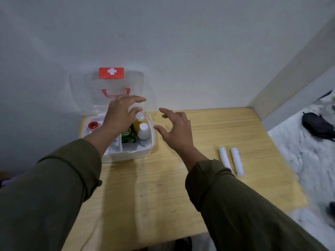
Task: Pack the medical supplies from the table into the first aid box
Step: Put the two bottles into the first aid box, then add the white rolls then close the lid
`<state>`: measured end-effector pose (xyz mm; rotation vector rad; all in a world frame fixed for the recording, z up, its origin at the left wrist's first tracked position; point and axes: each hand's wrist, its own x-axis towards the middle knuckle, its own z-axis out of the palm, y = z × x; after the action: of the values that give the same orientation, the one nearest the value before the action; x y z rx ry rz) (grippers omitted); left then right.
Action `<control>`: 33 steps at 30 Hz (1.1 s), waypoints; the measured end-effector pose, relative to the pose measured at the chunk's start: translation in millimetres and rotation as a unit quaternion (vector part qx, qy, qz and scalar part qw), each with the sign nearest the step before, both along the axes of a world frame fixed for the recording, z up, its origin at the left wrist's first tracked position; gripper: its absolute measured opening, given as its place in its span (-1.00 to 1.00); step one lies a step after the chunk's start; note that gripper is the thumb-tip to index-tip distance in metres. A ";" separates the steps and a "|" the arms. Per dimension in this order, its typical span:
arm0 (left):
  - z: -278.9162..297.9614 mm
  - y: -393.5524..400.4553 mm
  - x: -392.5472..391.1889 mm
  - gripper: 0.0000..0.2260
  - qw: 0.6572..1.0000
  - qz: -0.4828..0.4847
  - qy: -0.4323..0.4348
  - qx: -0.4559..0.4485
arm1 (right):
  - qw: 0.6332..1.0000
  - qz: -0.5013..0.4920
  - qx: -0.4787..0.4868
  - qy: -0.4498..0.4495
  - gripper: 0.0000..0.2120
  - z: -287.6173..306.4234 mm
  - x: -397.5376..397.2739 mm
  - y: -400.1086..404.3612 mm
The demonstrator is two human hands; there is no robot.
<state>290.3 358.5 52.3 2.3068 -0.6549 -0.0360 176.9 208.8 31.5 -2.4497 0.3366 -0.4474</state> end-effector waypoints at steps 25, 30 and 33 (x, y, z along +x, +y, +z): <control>-81.5 -227.2 -182.1 -0.42 0.966 -0.112 0.175 0.156 | 0.951 -0.126 0.040 0.281 -0.41 -42.8 -169.1 -219.0; -91.8 -238.7 -186.7 -0.43 0.964 -0.102 0.198 0.143 | 0.943 -0.122 0.068 0.302 -0.42 -55.5 -162.7 -231.4; -94.4 -245.0 -183.8 -0.45 0.965 -0.102 0.200 0.136 | 0.940 -0.112 0.074 0.315 -0.43 -59.8 -158.4 -233.8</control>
<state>106.6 113.6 -42.1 2.3772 -0.7043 -0.7095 18.5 -25.0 -28.3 -2.3556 0.8858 0.2855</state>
